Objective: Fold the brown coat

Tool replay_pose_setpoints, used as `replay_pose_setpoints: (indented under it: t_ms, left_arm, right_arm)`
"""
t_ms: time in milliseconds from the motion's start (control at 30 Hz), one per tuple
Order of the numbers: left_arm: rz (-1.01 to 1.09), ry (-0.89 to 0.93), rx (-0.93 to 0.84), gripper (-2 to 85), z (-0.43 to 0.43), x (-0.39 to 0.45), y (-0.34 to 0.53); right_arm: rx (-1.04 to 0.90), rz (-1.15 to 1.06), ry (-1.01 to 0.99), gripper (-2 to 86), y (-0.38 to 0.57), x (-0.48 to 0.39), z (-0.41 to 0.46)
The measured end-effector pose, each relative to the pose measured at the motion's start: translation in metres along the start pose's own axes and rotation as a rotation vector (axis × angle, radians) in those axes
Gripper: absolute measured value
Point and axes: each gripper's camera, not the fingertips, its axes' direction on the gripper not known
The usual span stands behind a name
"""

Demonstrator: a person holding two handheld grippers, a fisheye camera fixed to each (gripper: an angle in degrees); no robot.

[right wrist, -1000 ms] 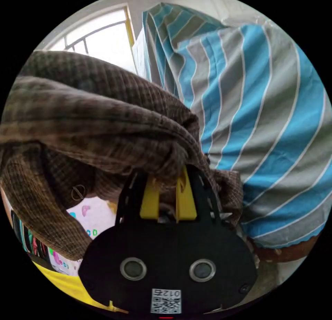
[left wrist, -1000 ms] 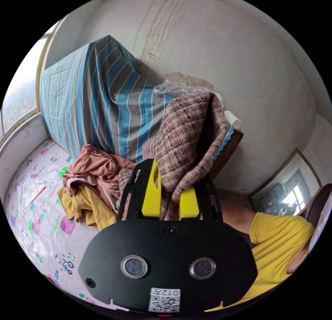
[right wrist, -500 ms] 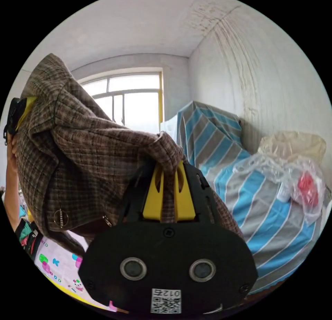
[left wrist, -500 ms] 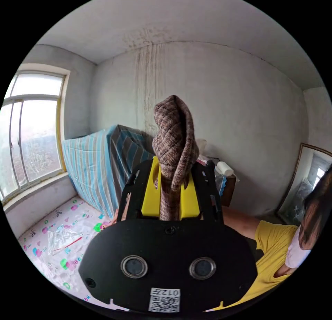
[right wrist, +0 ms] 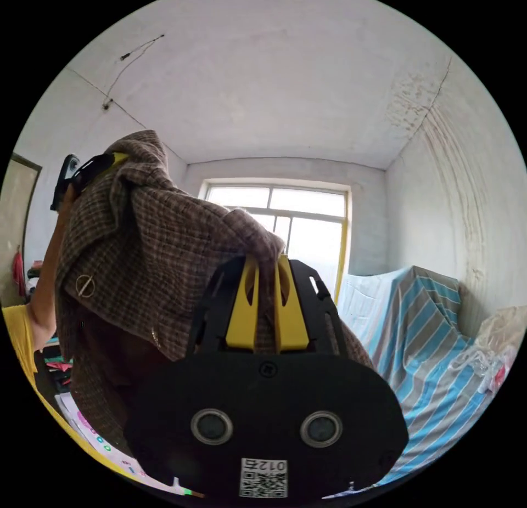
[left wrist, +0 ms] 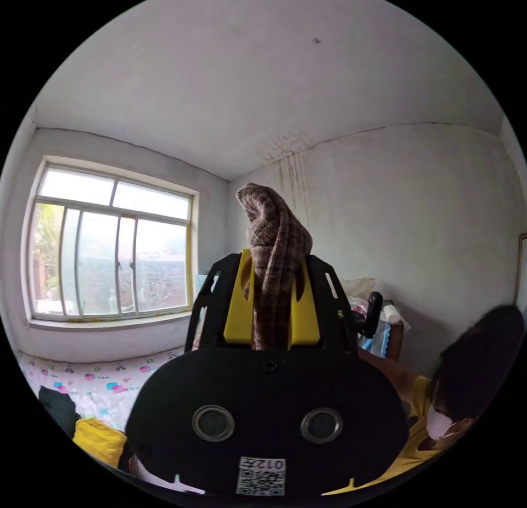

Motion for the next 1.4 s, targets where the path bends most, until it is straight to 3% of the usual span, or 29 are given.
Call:
replay_pose_setpoints:
  t_ms: [233, 500, 600, 667, 767, 867, 1000, 1100, 1233, 1333, 1400]
  left_arm:
    - [0.079, -0.150, -0.036, 6.5, -0.061, -0.019, -0.059]
    - [0.149, -0.168, -0.387, 7.7, 0.043, -0.075, -0.043]
    - [0.089, -0.144, -0.669, 8.9, 0.140, -0.114, 0.016]
    - [0.010, -0.175, -1.023, 10.3, 0.229, -0.152, 0.102]
    - [-0.202, -0.086, -1.362, 11.0, 0.290, -0.200, 0.222]
    - [-0.371, -0.005, -1.274, 10.4, 0.279, -0.235, 0.272]
    - [-0.498, 0.086, -1.170, 10.3, 0.232, -0.275, 0.305]
    - [-0.506, -0.009, -1.210, 10.3, 0.178, -0.303, 0.336]
    - [-0.595, -0.135, -1.258, 10.7, 0.091, -0.326, 0.383]
    - [-0.589, -0.238, -1.390, 11.6, 0.048, -0.318, 0.419]
    - [-0.578, -0.287, -1.455, 12.5, 0.034, -0.310, 0.437]
  right_arm:
    - [-0.050, 0.091, -0.233, 2.0, 0.029, -0.074, -0.008]
    - [-0.244, 0.338, -0.351, 2.6, 0.178, -0.050, 0.018]
    - [-0.393, 0.475, -0.293, 2.8, 0.279, -0.018, 0.032]
    - [-0.553, 0.668, -0.206, 3.0, 0.391, 0.024, 0.048]
    - [-0.802, 0.924, -0.044, 3.0, 0.558, 0.082, 0.056]
    - [-0.960, 1.115, 0.081, 2.7, 0.699, 0.121, 0.027]
    - [-0.972, 1.160, 0.192, 1.4, 0.773, 0.145, -0.011]
    - [-0.963, 1.060, 0.195, 1.1, 0.782, 0.159, -0.016]
    - [-1.010, 0.622, 0.147, 1.4, 0.747, 0.127, 0.025]
    - [-0.991, 0.277, 0.103, 2.9, 0.727, 0.069, 0.067]
    - [-0.989, 0.218, 0.068, 5.0, 0.733, 0.041, 0.094]
